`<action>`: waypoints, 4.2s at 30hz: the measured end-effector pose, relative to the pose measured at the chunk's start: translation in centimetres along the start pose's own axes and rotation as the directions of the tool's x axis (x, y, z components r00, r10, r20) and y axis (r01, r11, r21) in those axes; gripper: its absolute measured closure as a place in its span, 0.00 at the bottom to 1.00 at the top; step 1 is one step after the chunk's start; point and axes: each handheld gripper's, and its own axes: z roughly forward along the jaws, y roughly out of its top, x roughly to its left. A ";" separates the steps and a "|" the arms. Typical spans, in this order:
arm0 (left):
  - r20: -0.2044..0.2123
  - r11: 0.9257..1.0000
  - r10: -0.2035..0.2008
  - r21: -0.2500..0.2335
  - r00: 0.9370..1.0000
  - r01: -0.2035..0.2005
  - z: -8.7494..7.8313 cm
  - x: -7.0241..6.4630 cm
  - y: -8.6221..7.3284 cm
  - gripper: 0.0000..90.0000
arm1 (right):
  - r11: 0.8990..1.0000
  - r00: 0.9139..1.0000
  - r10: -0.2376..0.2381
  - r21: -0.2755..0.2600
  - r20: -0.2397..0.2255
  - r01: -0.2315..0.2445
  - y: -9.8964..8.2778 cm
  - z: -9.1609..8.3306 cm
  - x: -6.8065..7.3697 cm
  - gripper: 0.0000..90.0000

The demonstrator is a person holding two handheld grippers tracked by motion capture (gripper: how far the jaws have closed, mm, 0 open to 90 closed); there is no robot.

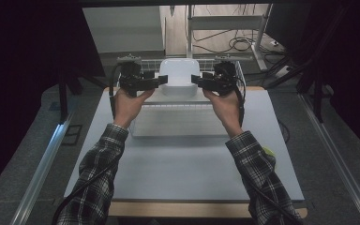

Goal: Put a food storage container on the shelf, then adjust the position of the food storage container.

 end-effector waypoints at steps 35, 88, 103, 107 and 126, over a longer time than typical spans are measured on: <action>0.078 0.981 0.192 -0.028 0.978 -0.190 -3.3 -3.9 -3.4 0.06 | 0.997 0.991 -0.082 -0.006 -0.107 0.082 -2.7 -2.6 0.5 0.17; 0.039 0.961 0.263 0.079 0.964 -0.266 -8.4 -6.1 -19.0 0.04 | 0.967 0.969 -0.201 0.131 -0.144 0.220 -17.4 -8.5 0.9 0.03; 0.001 0.966 0.241 0.094 0.971 -0.240 -9.4 -5.4 -23.4 0.04 | 0.962 0.974 -0.199 0.166 -0.112 0.216 -21.3 -9.2 0.6 0.04; 0.003 0.958 0.262 0.120 0.965 -0.261 -9.1 -5.8 -24.1 0.03 | 0.959 0.973 -0.207 0.177 -0.102 0.222 -22.1 -9.2 0.5 0.04; -0.001 0.948 0.282 0.151 0.959 -0.279 -8.7 -5.9 -25.2 0.03 | 0.951 0.984 -0.177 0.254 -0.011 0.174 -23.0 -9.3 -0.9 0.01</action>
